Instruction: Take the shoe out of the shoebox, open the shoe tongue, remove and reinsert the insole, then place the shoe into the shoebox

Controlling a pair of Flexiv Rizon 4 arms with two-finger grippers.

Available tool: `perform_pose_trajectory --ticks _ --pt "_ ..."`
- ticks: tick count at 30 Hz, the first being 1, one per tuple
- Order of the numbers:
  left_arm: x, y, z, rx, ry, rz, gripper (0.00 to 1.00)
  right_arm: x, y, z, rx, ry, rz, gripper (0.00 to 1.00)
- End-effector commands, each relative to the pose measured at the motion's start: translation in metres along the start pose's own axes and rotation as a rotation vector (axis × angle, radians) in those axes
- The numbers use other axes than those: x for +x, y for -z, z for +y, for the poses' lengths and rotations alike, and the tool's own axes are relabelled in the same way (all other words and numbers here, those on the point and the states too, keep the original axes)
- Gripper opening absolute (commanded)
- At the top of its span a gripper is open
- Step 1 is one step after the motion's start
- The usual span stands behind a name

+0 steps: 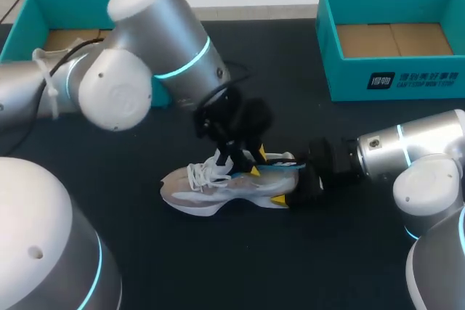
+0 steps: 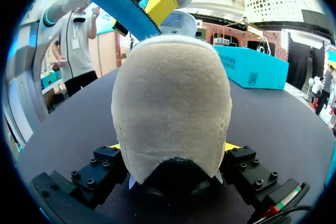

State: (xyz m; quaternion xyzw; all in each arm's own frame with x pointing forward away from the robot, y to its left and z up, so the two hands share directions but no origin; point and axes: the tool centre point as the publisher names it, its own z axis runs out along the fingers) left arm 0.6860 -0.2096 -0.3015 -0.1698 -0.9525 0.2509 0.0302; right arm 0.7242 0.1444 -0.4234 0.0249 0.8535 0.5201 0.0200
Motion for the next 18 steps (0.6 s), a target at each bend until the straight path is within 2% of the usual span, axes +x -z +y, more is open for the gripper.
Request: perform_pose_trajectory --ticks 1,5,11,18 --pt "0.011 0.004 0.008 0.032 0.0 -0.102 0.36 0.001 -0.001 -0.002 0.002 0.0 -0.002 0.0" --pt "0.013 0.004 0.008 0.036 -0.003 -0.188 0.36 0.001 -0.001 -0.002 0.002 0.0 -0.002 0.0" --pt "0.012 0.0 0.008 0.045 0.02 -0.257 0.38 0.001 -0.001 -0.002 0.002 0.0 -0.002 0.0" --pt "0.0 -0.012 0.006 0.069 0.049 -0.256 0.38 0.001 -0.001 -0.002 0.002 0.0 -0.002 0.0"
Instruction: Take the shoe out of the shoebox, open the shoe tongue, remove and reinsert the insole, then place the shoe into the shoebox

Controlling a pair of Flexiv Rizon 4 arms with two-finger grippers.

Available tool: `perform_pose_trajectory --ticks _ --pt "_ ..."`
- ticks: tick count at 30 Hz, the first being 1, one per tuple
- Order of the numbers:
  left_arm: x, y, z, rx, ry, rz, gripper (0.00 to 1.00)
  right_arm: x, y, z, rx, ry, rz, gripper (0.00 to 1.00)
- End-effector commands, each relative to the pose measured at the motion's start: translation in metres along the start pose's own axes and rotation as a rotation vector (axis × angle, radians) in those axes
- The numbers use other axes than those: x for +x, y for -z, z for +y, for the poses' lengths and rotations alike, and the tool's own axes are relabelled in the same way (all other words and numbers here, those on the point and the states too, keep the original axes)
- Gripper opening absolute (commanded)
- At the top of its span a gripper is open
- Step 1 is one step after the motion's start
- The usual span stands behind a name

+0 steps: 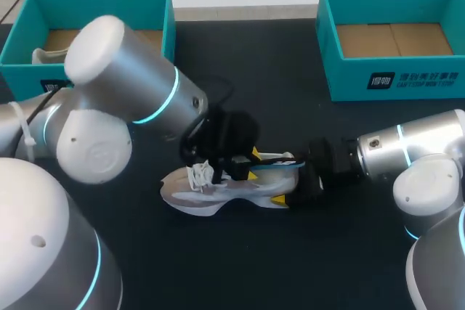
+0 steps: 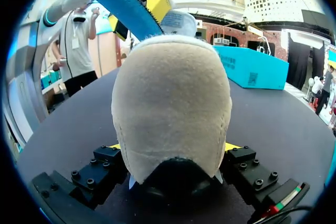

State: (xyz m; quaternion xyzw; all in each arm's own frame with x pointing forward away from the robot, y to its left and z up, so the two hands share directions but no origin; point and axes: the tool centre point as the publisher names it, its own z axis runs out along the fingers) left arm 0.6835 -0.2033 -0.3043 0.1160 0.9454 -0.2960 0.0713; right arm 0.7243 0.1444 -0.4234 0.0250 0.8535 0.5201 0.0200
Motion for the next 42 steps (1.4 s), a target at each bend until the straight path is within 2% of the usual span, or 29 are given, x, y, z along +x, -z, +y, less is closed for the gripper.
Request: perform_pose_trajectory --ticks 1,6,14,18,19,20,24,29,35,39,42 --pt "-0.003 -0.015 0.001 0.008 0.005 -0.025 0.38 0.001 -0.001 -0.002 0.002 0.0 -0.002 0.0" --pt "-0.008 -0.018 -0.004 0.021 0.005 -0.032 0.4 0.001 -0.001 -0.002 0.002 0.0 -0.002 0.0" --pt "-0.009 -0.03 -0.008 0.022 0.003 -0.035 0.37 0.001 -0.001 -0.002 0.002 0.0 -0.002 0.0" --pt "-0.012 -0.035 -0.007 0.014 0.013 -0.032 0.27 0.001 -0.001 -0.002 0.002 0.0 -0.002 0.0" --pt "-0.012 -0.036 -0.008 0.014 0.015 -0.029 0.19 0.001 -0.001 -0.002 0.002 0.0 -0.002 0.0" --pt "-0.012 -0.036 -0.008 0.017 0.015 -0.025 0.02 0.001 -0.001 -0.002 0.002 0.0 -0.002 0.0" --pt "-0.01 -0.036 -0.011 0.023 0.012 -0.012 0.0 0.001 -0.001 -0.002 0.002 0.0 -0.002 0.0" --pt "-0.006 -0.019 -0.02 0.062 -0.017 0.013 0.0 0.001 -0.001 -0.002 0.002 0.0 -0.002 0.0" --pt "-0.025 0.008 -0.046 0.057 -0.016 0.015 0.0 0.001 -0.001 -0.002 0.002 0.0 -0.002 0.0" --pt "-0.037 0.023 -0.063 0.086 -0.013 0.16 0.0 0.001 -0.001 -0.002 0.002 0.0 -0.002 0.0" --pt "-0.039 0.033 -0.073 0.106 -0.032 0.216 0.0 0.001 -0.001 -0.002 0.002 0.0 -0.002 0.0"
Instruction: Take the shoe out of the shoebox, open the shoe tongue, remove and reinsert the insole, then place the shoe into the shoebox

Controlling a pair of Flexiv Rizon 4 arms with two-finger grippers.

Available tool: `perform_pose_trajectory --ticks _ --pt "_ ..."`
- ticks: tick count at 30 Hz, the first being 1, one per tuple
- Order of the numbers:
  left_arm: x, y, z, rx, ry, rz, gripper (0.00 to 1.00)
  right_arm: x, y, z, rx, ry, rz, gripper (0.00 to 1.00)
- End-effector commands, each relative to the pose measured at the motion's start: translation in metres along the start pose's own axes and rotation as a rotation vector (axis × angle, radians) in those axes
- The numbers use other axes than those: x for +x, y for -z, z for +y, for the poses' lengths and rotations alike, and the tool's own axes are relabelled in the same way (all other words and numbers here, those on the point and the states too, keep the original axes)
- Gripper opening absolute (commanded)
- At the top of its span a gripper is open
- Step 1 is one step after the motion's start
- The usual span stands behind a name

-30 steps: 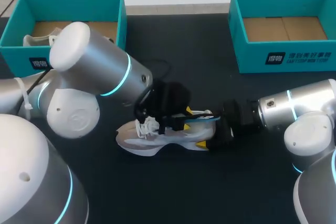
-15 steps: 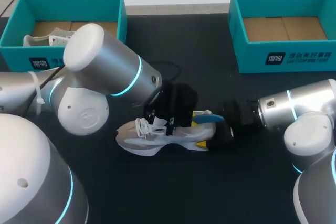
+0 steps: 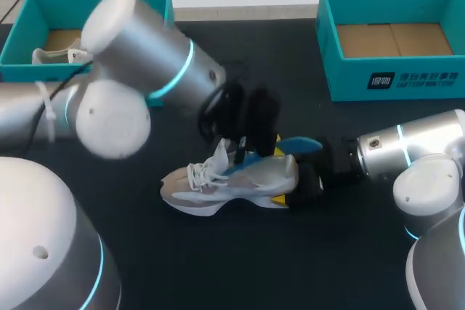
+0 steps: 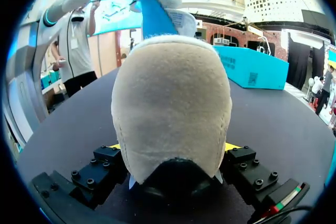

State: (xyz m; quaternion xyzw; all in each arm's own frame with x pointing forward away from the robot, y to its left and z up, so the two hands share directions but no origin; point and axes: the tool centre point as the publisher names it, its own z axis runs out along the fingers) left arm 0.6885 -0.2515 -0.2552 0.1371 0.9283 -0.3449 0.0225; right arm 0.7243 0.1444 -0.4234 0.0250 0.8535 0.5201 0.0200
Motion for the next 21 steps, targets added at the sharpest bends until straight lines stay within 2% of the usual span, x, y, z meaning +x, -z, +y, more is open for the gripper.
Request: perform_pose_trajectory --ticks 1,8,11,14,21 --pt "-0.012 0.025 -0.016 0.0 -0.022 0.14 0.0 0.001 -0.001 -0.002 0.002 0.0 -0.002 0.0" --pt "-0.009 0.049 -0.04 0.049 -0.044 0.2 0.0 0.001 -0.001 -0.002 0.002 0.0 -0.002 0.0" --pt "-0.011 0.061 -0.052 0.093 -0.061 0.21 0.0 0.001 -0.001 -0.002 0.002 0.0 -0.002 0.0" --pt "-0.012 0.082 -0.068 0.149 -0.095 0.213 0.0 0.001 -0.001 -0.002 0.002 0.0 -0.002 0.0" --pt "-0.009 0.127 -0.107 0.247 -0.148 0.124 0.0 0.001 -0.001 -0.002 0.002 0.0 -0.002 0.0"
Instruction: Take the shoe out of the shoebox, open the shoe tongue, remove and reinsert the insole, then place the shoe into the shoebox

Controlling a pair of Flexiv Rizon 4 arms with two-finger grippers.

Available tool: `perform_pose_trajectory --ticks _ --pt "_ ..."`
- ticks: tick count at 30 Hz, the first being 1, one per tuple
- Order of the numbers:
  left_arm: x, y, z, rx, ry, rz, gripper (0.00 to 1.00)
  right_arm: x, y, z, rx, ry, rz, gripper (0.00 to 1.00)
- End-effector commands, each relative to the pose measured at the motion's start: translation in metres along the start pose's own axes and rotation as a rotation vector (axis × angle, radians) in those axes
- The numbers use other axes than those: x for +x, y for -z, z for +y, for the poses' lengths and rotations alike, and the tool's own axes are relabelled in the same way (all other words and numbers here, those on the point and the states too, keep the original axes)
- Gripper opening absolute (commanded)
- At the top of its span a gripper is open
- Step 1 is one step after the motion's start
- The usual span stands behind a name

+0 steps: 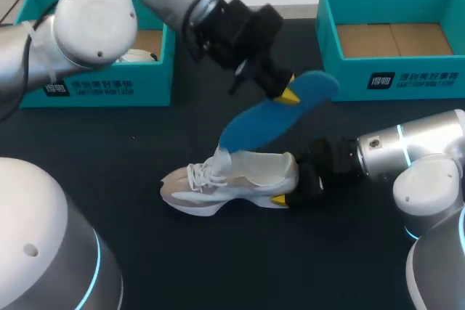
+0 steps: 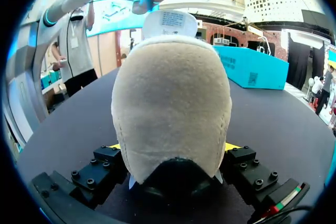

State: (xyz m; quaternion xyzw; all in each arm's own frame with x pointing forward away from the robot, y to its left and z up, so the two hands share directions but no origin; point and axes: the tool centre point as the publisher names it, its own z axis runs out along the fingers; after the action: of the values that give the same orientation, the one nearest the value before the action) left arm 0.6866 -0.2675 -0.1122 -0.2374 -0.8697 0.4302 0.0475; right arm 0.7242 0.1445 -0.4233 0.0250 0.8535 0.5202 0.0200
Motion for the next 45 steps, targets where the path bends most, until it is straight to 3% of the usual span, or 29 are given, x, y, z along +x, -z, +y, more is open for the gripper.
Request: perform_pose_trajectory --ticks 1,4,20,23,29,35,42,45 --pt "0.016 0.028 -0.017 0.035 -0.006 -0.052 0.0 0.001 -0.001 -0.002 0.002 0.0 -0.002 0.0" --pt "0.011 0.037 -0.025 0.074 0.003 -0.028 0.0 0.001 -0.001 -0.002 0.002 0.0 -0.002 0.0" --pt "0.011 0.037 -0.025 0.074 0.003 -0.028 0.0 0.001 -0.001 -0.002 0.002 0.0 -0.002 0.0" --pt "0.019 0.058 -0.017 0.116 0.175 -0.053 0.0 0.001 -0.001 -0.002 0.002 0.0 -0.002 0.0" --pt "0.036 0.085 -0.04 0.262 0.378 -0.061 0.0 0.001 -0.001 -0.002 0.002 0.0 -0.002 0.0" --pt "0.04 0.098 -0.064 0.378 0.521 -0.039 0.0 0.001 -0.001 -0.002 0.002 0.0 -0.002 0.0" --pt "0.039 0.107 -0.094 0.596 0.779 -0.011 0.0 0.001 -0.001 -0.002 0.002 0.0 -0.002 0.0" --pt "0.045 0.112 -0.107 0.712 0.872 0.081 0.0 0.001 -0.001 -0.002 0.002 0.0 -0.002 0.0"
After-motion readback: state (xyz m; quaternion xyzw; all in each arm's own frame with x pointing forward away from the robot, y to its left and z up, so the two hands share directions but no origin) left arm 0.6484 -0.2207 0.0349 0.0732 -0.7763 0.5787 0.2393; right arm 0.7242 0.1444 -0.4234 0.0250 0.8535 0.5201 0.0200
